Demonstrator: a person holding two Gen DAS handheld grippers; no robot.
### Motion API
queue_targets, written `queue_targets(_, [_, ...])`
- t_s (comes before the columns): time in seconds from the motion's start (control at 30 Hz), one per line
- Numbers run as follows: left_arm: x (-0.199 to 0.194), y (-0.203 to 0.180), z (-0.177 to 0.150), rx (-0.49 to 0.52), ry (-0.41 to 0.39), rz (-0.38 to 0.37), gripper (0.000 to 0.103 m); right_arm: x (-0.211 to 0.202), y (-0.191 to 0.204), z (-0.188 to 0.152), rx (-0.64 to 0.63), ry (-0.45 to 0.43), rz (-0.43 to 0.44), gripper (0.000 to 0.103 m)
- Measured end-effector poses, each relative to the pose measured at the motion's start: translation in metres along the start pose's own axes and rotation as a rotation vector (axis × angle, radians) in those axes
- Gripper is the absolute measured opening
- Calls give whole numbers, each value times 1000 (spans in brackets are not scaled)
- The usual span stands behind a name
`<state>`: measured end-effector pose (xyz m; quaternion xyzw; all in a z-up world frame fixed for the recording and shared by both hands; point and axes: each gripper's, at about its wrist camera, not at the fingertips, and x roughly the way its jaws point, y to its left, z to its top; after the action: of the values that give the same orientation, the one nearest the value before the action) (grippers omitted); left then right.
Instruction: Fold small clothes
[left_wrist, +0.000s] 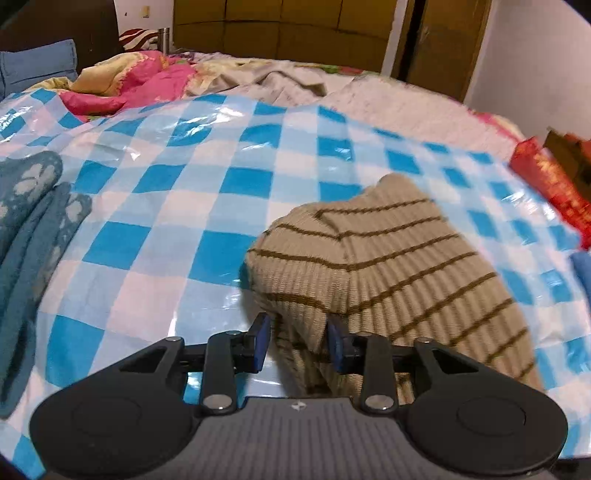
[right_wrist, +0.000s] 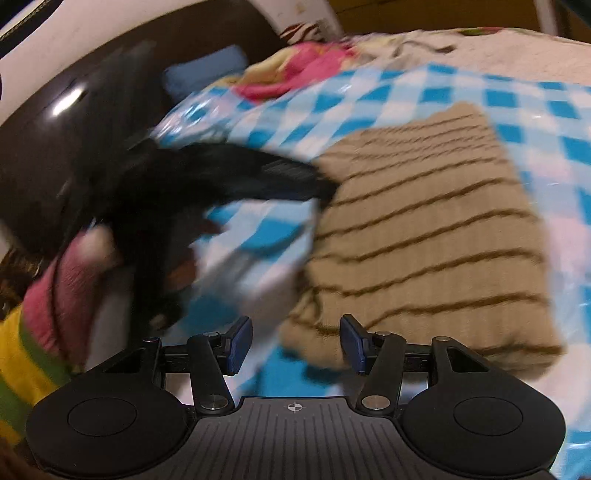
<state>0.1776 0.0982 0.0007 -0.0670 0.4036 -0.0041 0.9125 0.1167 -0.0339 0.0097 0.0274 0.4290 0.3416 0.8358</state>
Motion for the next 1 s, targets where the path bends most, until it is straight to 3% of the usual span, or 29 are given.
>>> queue_targets(0.13, [1, 3, 1, 3, 7, 21, 49, 14, 4, -2, 12, 13, -24, 50])
queue_targets(0.2, [2, -1, 0, 28, 1, 43, 49, 13, 8, -3, 14, 5, -37, 41])
queue_targets(0.4, [-3, -10, -2, 70, -13, 87, 49, 9, 23, -16, -51, -8, -48, 42])
queue_targets(0.6, [-19, -12, -10, 84, -21, 105, 49, -18, 16, -27, -16, -32, 19, 43])
queue_targets(0.73, [-28, -14, -16, 87, -22, 114, 49, -28, 20, -37, -46, -41, 3, 43])
queue_targets(1.0, [-45, -23, -30, 104, -26, 111, 49, -40, -6, -41, 71, -74, -33, 43])
